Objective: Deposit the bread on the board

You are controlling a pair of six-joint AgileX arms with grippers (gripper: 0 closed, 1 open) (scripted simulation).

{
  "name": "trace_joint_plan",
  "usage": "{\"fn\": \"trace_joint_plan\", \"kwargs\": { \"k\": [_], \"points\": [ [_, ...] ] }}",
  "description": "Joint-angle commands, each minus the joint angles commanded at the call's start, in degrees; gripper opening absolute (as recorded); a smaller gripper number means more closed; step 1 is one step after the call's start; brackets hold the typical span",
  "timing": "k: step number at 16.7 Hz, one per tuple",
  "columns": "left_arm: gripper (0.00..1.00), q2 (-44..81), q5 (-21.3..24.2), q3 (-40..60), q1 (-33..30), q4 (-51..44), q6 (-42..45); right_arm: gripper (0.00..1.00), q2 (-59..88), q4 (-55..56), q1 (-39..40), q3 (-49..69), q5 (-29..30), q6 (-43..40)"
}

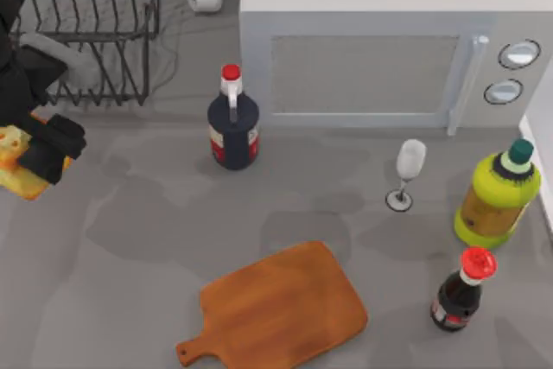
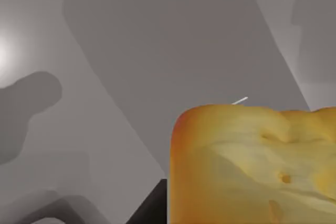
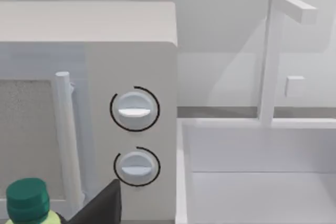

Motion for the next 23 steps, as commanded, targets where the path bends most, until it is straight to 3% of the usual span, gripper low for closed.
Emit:
{"fn": "trace_joint_plan", "kwargs": {
  "k": [4, 11, 14, 18, 23],
  "points": [
    [0.00, 1.12, -0.02, -0.69, -10.94, 0.59, -18.27, 1.00, 0.00, 0.00, 0.00, 0.00, 0.00, 0.00],
    [0.00, 1.53, 0.28, -3.76, -32.62, 2.82, -57.82, 1.00, 0.00, 0.00, 0.00, 0.00, 0.00, 0.00],
    [0.00, 0.50, 0.15, -5.08, -40.00, 4.46, -69.86, 1.00, 0.00, 0.00, 0.00, 0.00, 0.00, 0.00],
    [0.00, -0.68, -0.12, -6.17, -45.23, 5.95, -77.38, 1.00, 0.00, 0.00, 0.00, 0.00, 0.00, 0.00],
    [0.00, -0.53, -0.12, -6.07, -45.26, 5.91, -77.56, 1.00, 0.00, 0.00, 0.00, 0.00, 0.00, 0.00]
  ]
}}
